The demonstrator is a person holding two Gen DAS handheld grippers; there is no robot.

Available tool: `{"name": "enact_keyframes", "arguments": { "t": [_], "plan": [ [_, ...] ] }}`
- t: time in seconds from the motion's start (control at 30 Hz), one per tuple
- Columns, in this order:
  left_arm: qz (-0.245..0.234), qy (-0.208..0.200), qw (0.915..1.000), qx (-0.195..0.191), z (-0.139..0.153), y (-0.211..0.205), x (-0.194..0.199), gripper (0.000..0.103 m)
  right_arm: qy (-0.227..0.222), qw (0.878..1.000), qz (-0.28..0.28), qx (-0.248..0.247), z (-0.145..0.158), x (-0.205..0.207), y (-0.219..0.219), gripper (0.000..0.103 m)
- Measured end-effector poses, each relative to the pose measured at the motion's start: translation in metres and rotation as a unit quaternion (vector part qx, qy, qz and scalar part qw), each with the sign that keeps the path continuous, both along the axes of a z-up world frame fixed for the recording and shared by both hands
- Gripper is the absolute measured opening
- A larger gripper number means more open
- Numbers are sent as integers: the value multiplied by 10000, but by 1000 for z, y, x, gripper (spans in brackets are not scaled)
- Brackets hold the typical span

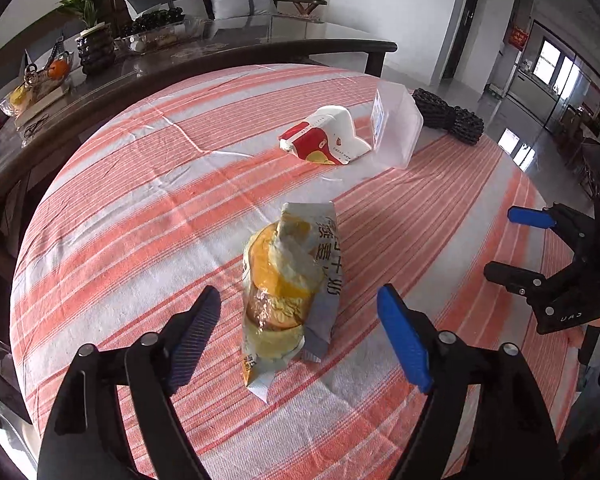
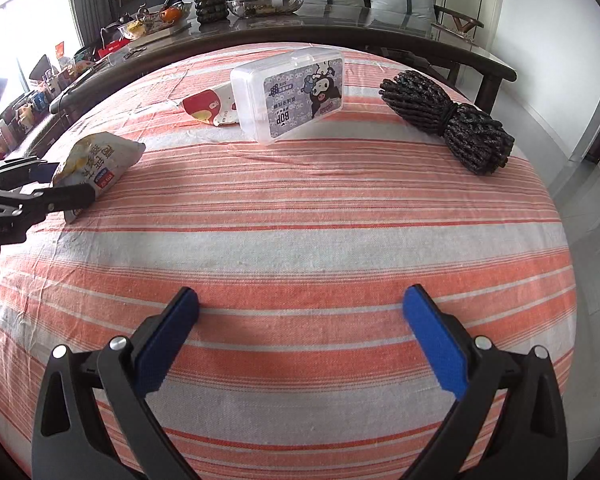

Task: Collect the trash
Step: 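Grasp the chip bag with the left tool while the right tool reaches the black mesh bundle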

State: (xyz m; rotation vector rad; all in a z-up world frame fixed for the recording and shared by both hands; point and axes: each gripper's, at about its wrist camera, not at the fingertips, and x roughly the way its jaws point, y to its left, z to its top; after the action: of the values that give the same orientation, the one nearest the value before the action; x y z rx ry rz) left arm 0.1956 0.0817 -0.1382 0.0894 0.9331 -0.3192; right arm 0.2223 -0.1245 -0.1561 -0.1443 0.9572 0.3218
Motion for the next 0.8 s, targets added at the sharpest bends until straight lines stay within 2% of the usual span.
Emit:
{"name": "enact_keyframes", "arguments": {
  "t": [0.13,0.17,0.23,0.33,0.43,0.53,0.67,0.7,0.73,0.77,0.8],
  "plan": [
    [23,102,9997,216,-13,-8,13,89,18,10000,7,98,1,1,-1,99],
    [-31,2,9993,375,-15,-12,12,92,22,9997,52,253,3,1,-6,99],
    [-10,24,9993,376,-15,-11,15,94,-103,9992,-99,386,9,6,-26,99],
    [-67,70,9993,349,-16,-11,16,98,-410,9982,-417,-133,26,40,-62,98],
    [-56,77,9994,339,-17,-10,17,99,-262,9979,-59,-582,33,94,-79,98],
    [-55,77,9994,335,-17,-10,17,99,-22,9935,401,-1063,29,139,-74,98],
    [-56,79,9994,328,-18,-10,16,99,423,9897,712,-1167,10,177,-62,98],
    [-55,79,9994,325,-18,-10,16,99,418,9912,715,-1030,9,181,-63,97],
    [-55,79,9994,324,-18,-10,16,99,485,9930,636,-871,10,185,-67,93],
    [-56,79,9994,324,-18,-10,16,99,591,9950,540,-595,11,187,-72,67],
    [-55,79,9994,323,-18,-10,16,99,642,9965,365,-400,14,187,-78,54]
  ]
}}
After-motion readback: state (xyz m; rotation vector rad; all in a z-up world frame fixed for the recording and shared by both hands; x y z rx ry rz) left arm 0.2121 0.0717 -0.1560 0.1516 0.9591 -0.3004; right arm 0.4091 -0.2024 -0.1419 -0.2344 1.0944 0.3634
